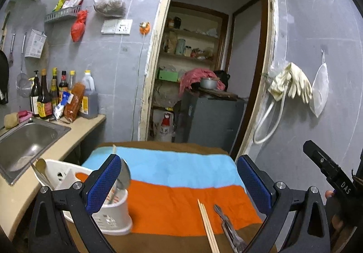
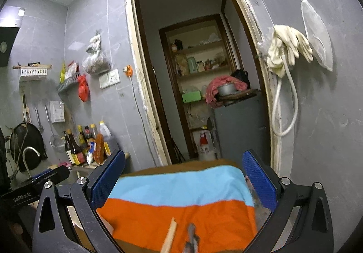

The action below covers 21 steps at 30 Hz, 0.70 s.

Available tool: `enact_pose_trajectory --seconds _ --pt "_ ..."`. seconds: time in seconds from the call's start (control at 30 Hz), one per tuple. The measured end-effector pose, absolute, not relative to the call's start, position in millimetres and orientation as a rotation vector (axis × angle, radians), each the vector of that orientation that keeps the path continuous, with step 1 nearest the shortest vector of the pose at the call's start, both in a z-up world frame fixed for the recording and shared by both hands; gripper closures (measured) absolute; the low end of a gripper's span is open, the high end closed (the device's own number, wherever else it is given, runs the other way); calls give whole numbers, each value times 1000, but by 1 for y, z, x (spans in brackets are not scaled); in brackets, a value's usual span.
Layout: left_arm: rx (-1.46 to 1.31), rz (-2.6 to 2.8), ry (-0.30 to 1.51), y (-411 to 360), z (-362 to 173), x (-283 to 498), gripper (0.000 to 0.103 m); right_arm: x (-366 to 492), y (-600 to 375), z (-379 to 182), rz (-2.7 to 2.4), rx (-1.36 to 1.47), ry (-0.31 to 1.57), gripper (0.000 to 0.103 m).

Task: Organize utensils
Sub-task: 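Lower left tool to a wooden chopstick while right tool lowers to the silver forks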

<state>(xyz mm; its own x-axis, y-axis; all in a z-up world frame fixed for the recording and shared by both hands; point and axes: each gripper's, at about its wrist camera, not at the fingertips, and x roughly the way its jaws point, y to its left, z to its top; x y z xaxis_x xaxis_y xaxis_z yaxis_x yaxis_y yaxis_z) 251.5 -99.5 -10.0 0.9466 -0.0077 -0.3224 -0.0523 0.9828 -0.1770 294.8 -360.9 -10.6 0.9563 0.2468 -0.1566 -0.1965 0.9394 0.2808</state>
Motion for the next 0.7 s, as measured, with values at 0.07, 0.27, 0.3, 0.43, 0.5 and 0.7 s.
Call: enact_pose_trajectory --seconds 0.07,0.27,0.3,0.43,0.5,0.7 --pt "-182 22 342 -106 -16 252 0 296 -368 -19 224 255 213 2" --pt "-143 -11 396 -126 -34 259 0 309 -386 -52 214 227 321 2" --pt "-143 -21 408 -129 -37 261 0 311 -388 -58 217 225 340 2" --pt "-165 -51 476 -136 -56 273 0 326 -398 -85 238 232 455 2" --pt "-164 -57 507 -139 -68 279 0 332 -402 -98 250 247 504 2" --pt "-142 -59 581 -148 -96 302 0 353 -401 -138 299 271 614 14"
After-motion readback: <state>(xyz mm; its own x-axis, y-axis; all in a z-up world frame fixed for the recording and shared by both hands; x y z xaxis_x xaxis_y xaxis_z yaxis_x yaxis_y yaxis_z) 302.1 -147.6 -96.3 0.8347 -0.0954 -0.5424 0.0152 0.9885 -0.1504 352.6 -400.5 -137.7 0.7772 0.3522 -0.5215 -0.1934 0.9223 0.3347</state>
